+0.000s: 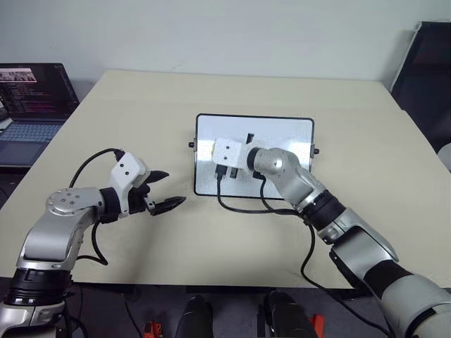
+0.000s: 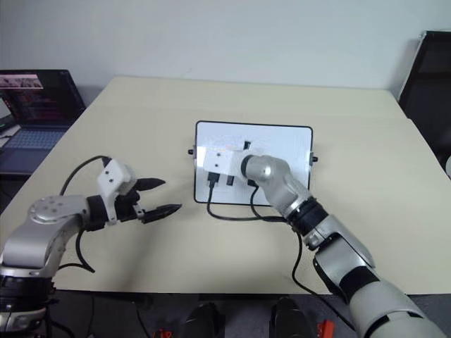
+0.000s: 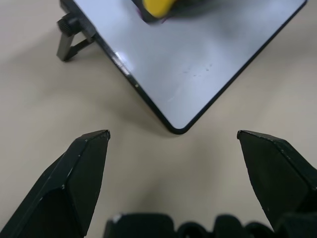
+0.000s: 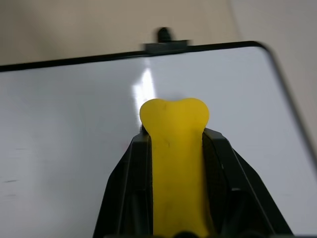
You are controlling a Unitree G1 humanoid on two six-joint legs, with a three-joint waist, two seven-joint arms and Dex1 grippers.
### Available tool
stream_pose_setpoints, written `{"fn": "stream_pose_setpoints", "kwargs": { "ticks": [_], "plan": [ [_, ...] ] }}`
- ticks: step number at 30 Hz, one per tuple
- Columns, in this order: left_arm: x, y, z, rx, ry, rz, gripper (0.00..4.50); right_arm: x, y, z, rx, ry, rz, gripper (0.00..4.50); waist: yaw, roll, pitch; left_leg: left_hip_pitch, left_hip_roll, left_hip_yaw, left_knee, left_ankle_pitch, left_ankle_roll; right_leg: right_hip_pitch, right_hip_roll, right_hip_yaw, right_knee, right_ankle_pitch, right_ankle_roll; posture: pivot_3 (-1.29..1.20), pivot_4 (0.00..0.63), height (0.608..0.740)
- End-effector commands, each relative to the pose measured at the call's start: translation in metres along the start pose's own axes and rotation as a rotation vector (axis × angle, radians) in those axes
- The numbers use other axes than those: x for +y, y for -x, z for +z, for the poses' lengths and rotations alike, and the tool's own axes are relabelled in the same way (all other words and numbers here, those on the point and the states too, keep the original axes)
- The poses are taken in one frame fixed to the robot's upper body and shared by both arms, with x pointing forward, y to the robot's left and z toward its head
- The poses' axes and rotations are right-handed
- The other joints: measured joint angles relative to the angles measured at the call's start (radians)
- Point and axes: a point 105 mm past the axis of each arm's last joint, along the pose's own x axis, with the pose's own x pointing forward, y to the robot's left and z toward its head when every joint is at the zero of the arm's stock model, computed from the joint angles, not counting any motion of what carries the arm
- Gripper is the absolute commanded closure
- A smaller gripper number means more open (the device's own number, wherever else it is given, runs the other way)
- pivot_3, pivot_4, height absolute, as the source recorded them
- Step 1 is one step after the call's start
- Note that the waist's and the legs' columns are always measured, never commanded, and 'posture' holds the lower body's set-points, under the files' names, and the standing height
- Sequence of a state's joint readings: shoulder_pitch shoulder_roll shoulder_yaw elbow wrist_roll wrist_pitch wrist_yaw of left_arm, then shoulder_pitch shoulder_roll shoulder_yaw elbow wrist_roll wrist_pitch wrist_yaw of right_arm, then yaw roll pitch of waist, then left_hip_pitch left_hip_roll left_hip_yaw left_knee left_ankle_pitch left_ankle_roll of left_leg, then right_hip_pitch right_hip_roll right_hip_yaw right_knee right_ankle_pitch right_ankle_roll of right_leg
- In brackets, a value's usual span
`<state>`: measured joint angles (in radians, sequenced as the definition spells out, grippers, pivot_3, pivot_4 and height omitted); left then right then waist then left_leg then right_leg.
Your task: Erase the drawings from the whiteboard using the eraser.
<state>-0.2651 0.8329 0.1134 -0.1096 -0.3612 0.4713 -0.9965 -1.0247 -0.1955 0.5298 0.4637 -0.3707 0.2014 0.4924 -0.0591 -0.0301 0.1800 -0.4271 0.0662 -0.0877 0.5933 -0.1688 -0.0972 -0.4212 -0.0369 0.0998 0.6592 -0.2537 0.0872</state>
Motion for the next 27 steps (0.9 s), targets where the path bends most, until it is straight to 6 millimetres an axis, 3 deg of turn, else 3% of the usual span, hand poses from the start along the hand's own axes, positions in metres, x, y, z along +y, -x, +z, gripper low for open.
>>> {"fn": "stream_pose_setpoints", "kwargs": {
  "ticks": [1, 6, 9, 11, 14, 23, 27],
  "plan": [
    [-0.003, 0.001, 0.016, -0.039, -0.048, -0.026, 0.00, 0.013, 0.004, 0.002, -0.016, 0.021, 0.091, 3.50, -0.001, 0.000, 0.000, 0.001, 0.000, 0.000, 0.000, 0.000, 0.000, 0.000, 0.000, 0.000, 0.000, 0.000, 0.000, 0.00, 0.150, 0.740],
    [-0.003, 0.000, 0.017, -0.041, -0.048, -0.029, 0.00, 0.051, 0.011, 0.006, -0.044, 0.038, 0.288, 3.50, -0.005, 0.000, 0.000, 0.001, 0.000, 0.000, -0.001, 0.000, 0.000, 0.000, 0.001, 0.000, 0.002, 0.002, 0.002, 0.00, 0.150, 0.740],
    [-0.002, 0.000, 0.017, -0.042, -0.049, -0.031, 0.00, 0.033, 0.003, 0.008, -0.032, 0.084, 0.157, 3.51, -0.007, 0.000, 0.000, 0.001, 0.000, 0.000, -0.001, 0.000, 0.000, 0.000, 0.001, 0.000, 0.003, 0.001, 0.003, 0.00, 0.150, 0.740],
    [-0.002, -0.001, 0.017, -0.042, -0.049, -0.033, 0.00, 0.009, -0.002, 0.009, -0.024, 0.121, 0.022, 3.51, -0.010, 0.000, 0.000, 0.002, 0.000, 0.000, 0.000, 0.000, 0.000, 0.000, 0.001, 0.000, 0.003, 0.000, 0.001, 0.00, 0.150, 0.740],
    [-0.003, -0.001, 0.017, -0.040, -0.048, -0.034, 0.00, 0.002, -0.006, 0.015, -0.059, 0.128, -0.009, 3.51, -0.013, 0.000, 0.000, 0.002, 0.000, -0.001, 0.000, 0.002, 0.002, 0.000, 0.001, 0.000, 0.004, 0.000, -0.003, 0.00, 0.150, 0.740],
    [-0.003, -0.002, 0.015, -0.042, -0.041, -0.032, 0.00, 0.055, 0.002, -0.002, -0.017, 0.175, 0.297, 3.51, -0.022, 0.000, 0.000, 0.002, 0.000, -0.001, -0.002, 0.002, 0.002, 0.001, 0.001, 0.000, 0.004, 0.001, 0.002, 0.00, 0.150, 0.740],
    [-0.004, -0.003, 0.015, -0.044, -0.039, -0.036, 0.00, 0.016, -0.008, 0.015, -0.060, 0.155, 0.055, 3.51, -0.025, 0.000, 0.000, 0.003, 0.000, -0.001, -0.001, 0.003, 0.002, 0.001, 0.001, 0.000, 0.004, 0.000, -0.002, 0.00, 0.150, 0.740]
  ]
}}
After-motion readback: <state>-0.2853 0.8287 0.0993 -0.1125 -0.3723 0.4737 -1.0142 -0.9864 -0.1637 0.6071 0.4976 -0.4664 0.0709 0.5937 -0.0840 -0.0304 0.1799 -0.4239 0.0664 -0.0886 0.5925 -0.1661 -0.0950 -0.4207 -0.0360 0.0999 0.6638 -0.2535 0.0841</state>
